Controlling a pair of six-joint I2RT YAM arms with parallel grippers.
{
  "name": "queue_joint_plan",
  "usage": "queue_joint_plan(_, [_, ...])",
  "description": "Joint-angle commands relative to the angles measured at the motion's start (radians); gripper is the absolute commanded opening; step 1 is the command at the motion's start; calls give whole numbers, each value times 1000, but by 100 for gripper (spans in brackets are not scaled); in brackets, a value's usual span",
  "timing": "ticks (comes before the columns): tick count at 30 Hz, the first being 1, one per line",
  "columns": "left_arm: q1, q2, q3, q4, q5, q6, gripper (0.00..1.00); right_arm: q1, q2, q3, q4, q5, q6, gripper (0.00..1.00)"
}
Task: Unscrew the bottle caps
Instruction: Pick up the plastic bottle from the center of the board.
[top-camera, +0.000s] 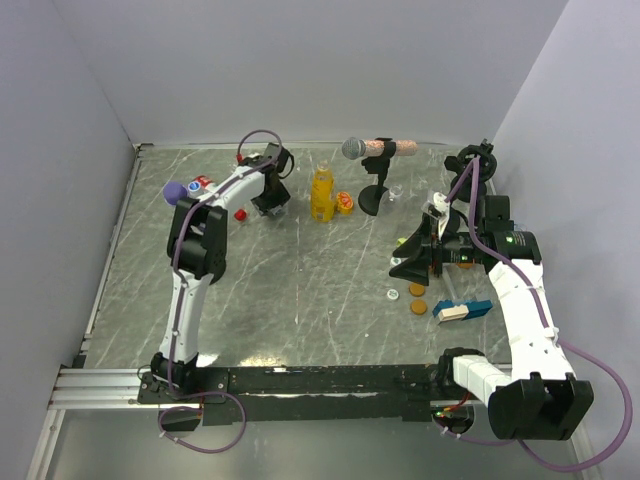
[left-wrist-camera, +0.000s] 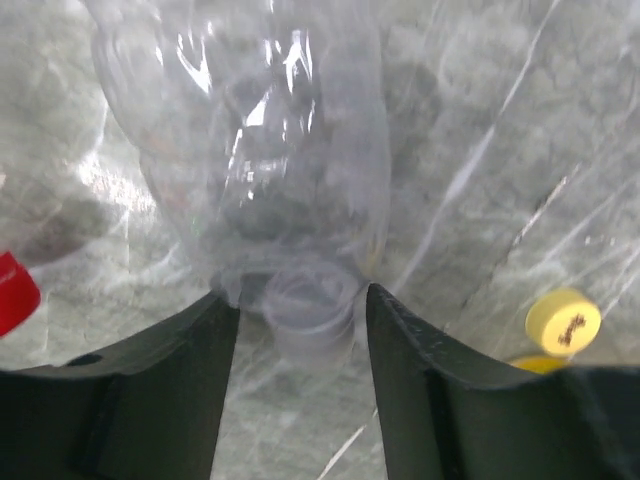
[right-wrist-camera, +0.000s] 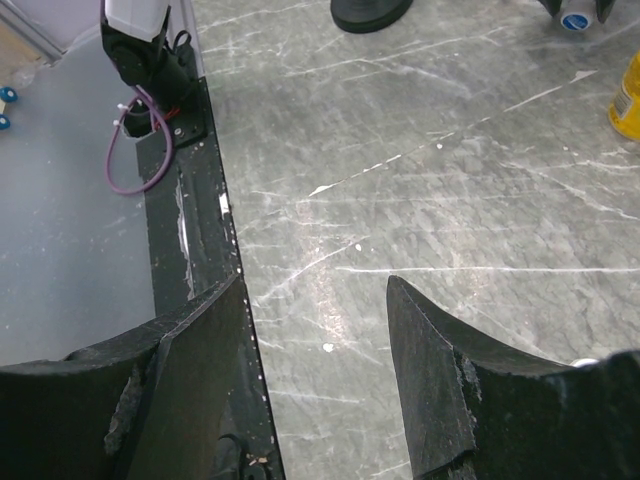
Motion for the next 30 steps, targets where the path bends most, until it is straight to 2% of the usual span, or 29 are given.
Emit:
queue_joint_plan(1, [4, 70, 87, -57, -49, -12, 52, -6, -22, -1, 31, -35, -13, 66])
queue_joint_plan(4, [4, 85, 95, -56, -31, -5, 40, -6, -23, -3, 34, -33, -11, 66])
queue_joint_plan(9, [4, -2, -13, 32, -25, 26, 21, -6, -23, -5, 31, -32, -11, 66])
queue_joint_plan(12, [5, -65, -42, 63, -37, 64, 15, -6, -25, -6, 34, -33, -11, 66])
queue_joint_plan(16, [2, -193, -97, 119, -31, 138, 11, -6, -26, -5, 31, -33, -17, 66])
queue_joint_plan(24, [-18, -555, -290, 247, 17, 248, 7, -6, -31, -12, 31, -32, -23, 66])
queue_joint_plan(30, [-35, -897, -531, 403, 213, 346, 4, -4, -68, -20, 9, -24, -80, 67])
